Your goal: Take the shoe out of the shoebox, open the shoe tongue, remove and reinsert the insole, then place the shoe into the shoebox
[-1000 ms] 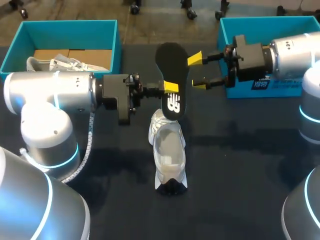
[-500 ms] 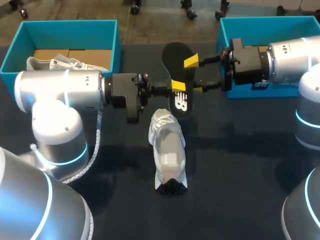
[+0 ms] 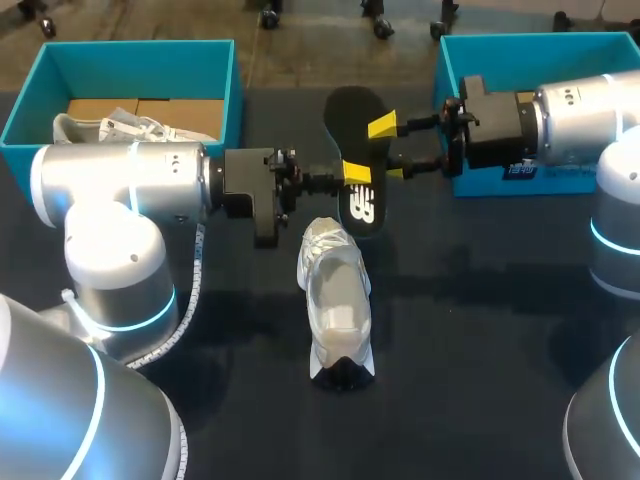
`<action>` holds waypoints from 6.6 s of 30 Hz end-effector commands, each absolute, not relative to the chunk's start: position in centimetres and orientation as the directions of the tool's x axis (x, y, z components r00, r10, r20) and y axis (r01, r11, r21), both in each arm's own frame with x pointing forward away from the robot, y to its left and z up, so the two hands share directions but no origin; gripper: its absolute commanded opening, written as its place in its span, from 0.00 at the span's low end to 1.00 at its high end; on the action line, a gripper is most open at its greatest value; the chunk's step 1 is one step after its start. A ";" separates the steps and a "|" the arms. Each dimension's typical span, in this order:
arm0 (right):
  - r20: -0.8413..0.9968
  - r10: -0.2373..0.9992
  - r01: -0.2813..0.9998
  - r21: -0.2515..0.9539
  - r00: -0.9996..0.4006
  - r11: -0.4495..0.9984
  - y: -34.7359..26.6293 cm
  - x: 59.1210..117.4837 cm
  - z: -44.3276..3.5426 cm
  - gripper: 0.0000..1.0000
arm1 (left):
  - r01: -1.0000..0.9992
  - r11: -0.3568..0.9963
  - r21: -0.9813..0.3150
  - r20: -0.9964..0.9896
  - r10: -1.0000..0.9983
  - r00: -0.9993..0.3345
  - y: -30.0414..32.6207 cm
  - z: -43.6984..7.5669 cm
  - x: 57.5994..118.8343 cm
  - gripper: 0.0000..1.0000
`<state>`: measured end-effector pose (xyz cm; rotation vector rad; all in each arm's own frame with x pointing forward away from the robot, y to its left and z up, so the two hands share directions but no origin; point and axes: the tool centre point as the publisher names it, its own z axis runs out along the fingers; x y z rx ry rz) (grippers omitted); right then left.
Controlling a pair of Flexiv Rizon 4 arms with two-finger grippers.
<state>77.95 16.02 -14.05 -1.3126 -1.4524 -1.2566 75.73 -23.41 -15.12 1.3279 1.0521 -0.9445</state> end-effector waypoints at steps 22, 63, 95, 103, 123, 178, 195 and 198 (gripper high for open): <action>0.966 0.208 0.987 0.158 -0.152 -0.012 17.3 78.8 -14.3 0.39 | 0.959 0.042 0.281 -0.959 0.051 0.279 -23.7 -15.2 75.8 0.00; 0.978 0.181 0.990 0.118 -0.103 -0.073 17.0 78.8 -17.4 0.00 | 0.975 -0.053 0.215 -0.865 0.453 0.216 -15.2 -15.2 79.3 1.00; 0.980 0.190 0.994 0.077 -0.061 -0.074 17.0 78.7 -21.1 0.00 | 0.977 -0.171 0.129 -0.641 0.737 0.214 -16.4 -12.6 81.6 1.00; 0.980 0.190 0.994 0.077 -0.061 -0.074 17.0 78.7 -21.1 0.00 | 0.987 -0.154 0.047 -0.559 0.815 0.153 -17.3 -11.7 82.9 1.00; 0.980 0.190 0.994 0.077 -0.061 -0.074 17.0 78.7 -21.1 0.00 | 0.995 -0.092 -0.046 -0.172 0.982 0.083 -21.6 -11.8 84.5 1.00; 0.980 0.190 0.994 0.077 -0.061 -0.074 17.0 78.7 -21.1 0.00 | 0.982 -0.141 -0.128 -0.951 0.297 -0.081 -12.0 -14.5 81.9 1.00; 0.980 0.190 0.994 0.077 -0.061 -0.074 17.0 78.7 -21.1 0.00 | 0.980 -0.081 -0.183 -0.983 0.045 -0.180 -13.1 -18.1 82.0 1.00; 0.980 0.190 0.994 0.077 -0.061 -0.074 17.0 78.7 -21.1 0.00 | 0.980 -0.081 -0.183 -0.983 0.045 -0.180 -13.1 -18.1 82.0 1.00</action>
